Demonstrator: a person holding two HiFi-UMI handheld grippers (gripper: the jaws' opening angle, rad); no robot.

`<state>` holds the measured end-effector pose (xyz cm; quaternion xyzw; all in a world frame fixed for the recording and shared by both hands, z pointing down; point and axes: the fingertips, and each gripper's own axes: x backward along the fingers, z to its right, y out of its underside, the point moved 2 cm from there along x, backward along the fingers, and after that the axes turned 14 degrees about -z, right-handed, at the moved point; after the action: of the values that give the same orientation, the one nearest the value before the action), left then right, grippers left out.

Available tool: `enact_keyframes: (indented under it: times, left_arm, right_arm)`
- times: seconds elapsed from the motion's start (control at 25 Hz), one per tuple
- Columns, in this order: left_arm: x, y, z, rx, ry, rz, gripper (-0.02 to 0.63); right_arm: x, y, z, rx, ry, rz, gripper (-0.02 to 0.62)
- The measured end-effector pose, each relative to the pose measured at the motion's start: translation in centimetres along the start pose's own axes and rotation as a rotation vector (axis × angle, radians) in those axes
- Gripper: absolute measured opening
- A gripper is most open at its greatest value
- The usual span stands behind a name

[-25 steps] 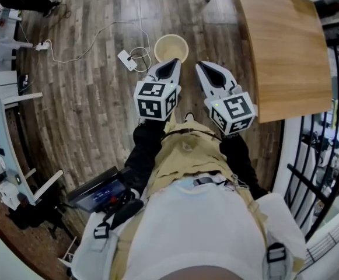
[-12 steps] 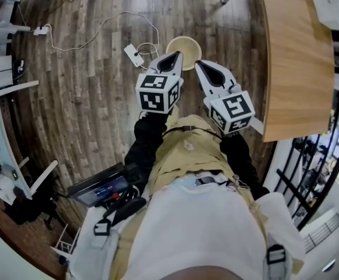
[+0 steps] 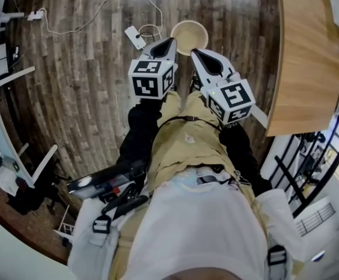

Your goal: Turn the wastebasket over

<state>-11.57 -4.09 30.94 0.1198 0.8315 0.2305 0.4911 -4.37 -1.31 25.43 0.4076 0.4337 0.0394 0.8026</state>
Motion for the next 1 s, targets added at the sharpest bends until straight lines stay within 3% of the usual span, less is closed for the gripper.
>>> enact_keyframes:
  times: [0.28, 0.52, 0.72, 1.0]
  left_arm:
    - [-6.3, 6.2, -2.5, 0.056, -0.079, -0.14, 0.002]
    - [-12.2, 16.3, -6.9, 0.112, -0.125, -0.301, 0.002]
    - [-18.1, 20.5, -10.2, 0.136, -0.113, -0.355, 0.002]
    - [-24.6, 24.3, -10.8, 0.133, -0.062, -0.384, 0.002]
  right_arm:
    - [-4.8, 6.4, 3.4, -0.034, -0.143, -0.128, 0.021]
    - [-11.6, 13.3, 6.0, -0.029, -0.21, -0.217, 0.023]
    - [-17.6, 20.4, 9.3, -0.069, -0.209, -0.303, 0.022]
    - [-22.4, 28.6, 11.4, -0.11, -0.224, -0.394, 0.023]
